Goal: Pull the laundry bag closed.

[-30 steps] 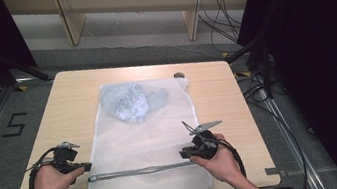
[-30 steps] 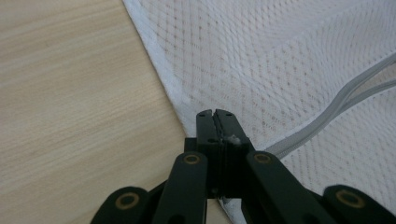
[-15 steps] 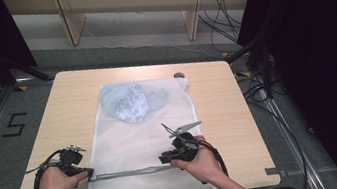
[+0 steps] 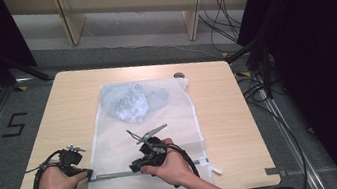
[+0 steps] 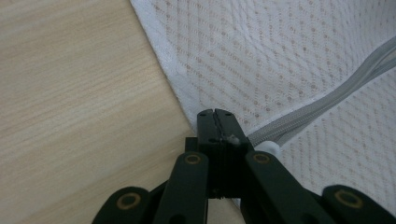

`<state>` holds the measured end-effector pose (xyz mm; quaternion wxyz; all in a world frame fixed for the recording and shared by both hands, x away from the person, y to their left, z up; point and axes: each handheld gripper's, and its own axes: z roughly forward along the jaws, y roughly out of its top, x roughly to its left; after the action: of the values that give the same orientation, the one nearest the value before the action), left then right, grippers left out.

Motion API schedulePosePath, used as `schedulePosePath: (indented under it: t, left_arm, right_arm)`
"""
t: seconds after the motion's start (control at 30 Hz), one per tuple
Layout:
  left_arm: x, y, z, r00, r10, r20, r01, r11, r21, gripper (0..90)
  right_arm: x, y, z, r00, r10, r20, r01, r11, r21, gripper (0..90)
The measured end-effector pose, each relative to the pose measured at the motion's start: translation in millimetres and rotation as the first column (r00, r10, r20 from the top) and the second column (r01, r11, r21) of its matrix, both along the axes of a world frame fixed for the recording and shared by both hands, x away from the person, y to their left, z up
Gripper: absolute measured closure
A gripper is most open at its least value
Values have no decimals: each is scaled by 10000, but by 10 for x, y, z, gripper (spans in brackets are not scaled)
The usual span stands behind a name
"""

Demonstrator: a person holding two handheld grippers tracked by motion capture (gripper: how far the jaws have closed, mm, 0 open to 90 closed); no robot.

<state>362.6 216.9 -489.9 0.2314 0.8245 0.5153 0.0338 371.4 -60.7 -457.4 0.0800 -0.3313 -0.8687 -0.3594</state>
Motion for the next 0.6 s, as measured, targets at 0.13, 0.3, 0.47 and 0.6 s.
schedulePosePath:
  t: [0.13,0.3,0.47,0.6]
  left_arm:
    - [9,2,-2,10000,-13,-54,13,10000,4,893]
    - [-17,-31,0,9990,421,-173,-423,9990,-136,894]
    - [-6,-3,22,9999,121,-43,-121,9999,99,895]
    - [-32,-29,33,9983,555,-172,-555,9985,-1,895]
  right_arm:
    - [31,155,-48,10000,16,-70,-16,10000,40,778]
    - [6,309,-53,9956,-187,-923,187,9998,-11,776]
    - [39,429,-137,9985,108,-544,-96,9997,217,776]
    - [38,486,-175,9984,2,-574,5,9999,130,776]
